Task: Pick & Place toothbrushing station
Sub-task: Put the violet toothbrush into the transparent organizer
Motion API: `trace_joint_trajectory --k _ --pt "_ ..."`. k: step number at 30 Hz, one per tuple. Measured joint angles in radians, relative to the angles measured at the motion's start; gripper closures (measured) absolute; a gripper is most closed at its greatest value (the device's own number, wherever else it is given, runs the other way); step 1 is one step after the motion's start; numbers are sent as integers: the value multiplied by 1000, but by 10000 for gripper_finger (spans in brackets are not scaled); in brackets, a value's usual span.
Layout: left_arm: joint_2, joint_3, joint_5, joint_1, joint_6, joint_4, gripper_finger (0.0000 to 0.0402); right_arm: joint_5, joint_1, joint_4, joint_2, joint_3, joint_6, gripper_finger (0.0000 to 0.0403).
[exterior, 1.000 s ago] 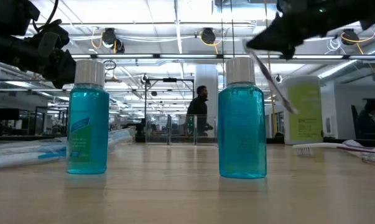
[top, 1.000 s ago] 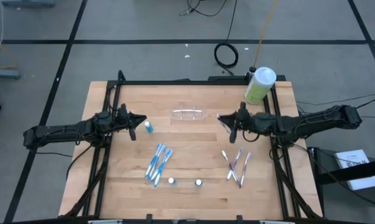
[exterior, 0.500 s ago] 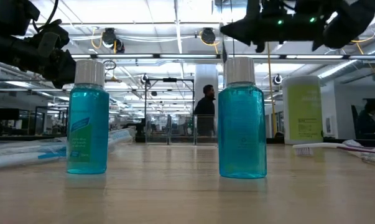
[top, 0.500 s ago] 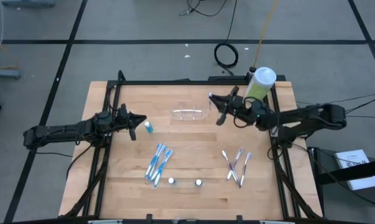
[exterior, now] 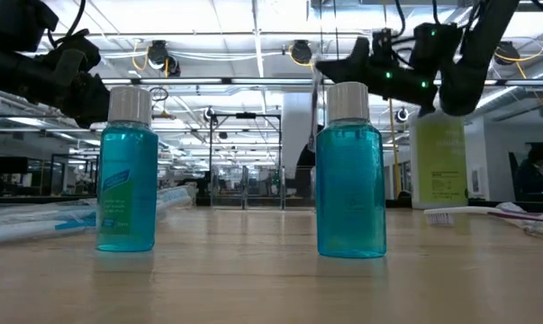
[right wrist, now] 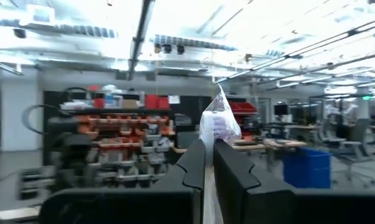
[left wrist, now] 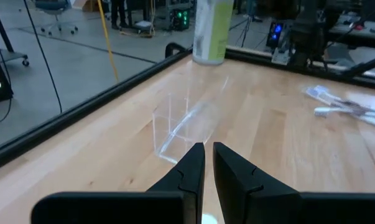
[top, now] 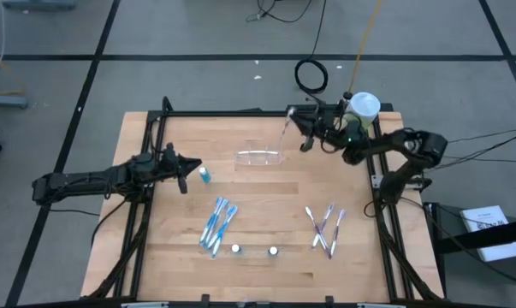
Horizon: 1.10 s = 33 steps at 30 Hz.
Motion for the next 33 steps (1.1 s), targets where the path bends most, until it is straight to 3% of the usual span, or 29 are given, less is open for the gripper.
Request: trace_joint_trajectory --k 5,9,20,30,33 --pt "0 0 0 0 -18 -56 364 -170 -197 2 13 3 96 394" --pt "0 0 1 0 -40 -55 364 -246 -244 0 43 3 190 394" --pt "0 0 1 0 -46 -27 364 -280 -105 3 -22 19 343 394" --pt "0 0 1 0 -44 -24 364 -294 13 -34 20 19 215 394" --pt "0 0 1 0 -44 -24 364 -240 7 -7 65 19 198 394"
